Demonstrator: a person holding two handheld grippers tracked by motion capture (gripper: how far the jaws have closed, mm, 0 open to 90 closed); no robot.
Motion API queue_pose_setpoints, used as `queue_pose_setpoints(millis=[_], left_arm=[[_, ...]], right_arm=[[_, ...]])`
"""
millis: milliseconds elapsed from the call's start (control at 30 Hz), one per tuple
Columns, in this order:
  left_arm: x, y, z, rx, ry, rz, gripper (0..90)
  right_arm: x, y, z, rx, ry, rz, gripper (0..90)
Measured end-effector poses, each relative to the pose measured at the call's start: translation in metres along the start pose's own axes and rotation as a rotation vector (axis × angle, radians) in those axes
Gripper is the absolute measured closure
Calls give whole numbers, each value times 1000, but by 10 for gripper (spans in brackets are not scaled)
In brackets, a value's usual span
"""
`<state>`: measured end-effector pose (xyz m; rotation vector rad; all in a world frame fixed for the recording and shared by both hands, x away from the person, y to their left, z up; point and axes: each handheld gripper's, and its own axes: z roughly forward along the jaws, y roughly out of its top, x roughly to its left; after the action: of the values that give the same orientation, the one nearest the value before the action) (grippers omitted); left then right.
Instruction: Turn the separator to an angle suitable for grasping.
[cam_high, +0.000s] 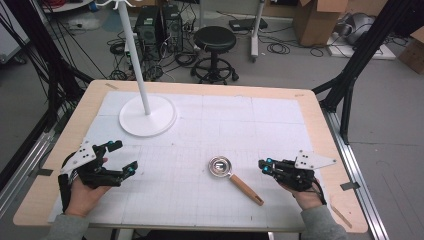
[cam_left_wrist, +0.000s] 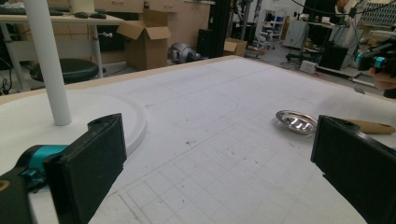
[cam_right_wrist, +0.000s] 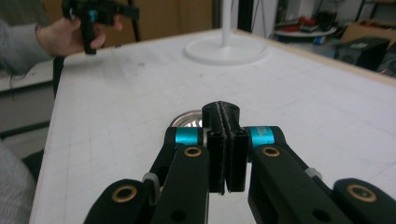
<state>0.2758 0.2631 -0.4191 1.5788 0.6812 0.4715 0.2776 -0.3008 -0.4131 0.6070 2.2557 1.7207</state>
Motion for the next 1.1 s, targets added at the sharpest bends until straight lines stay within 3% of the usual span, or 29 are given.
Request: queue_pose_setpoints(millis=[200,1100], left_arm=[[0,-1,1,4,-2,-6,38],[3,-2,3,15,2,-16,37]], right_arm=[[4,-8,12,107,17,8,900],[31,-22,28,248,115,23,900]])
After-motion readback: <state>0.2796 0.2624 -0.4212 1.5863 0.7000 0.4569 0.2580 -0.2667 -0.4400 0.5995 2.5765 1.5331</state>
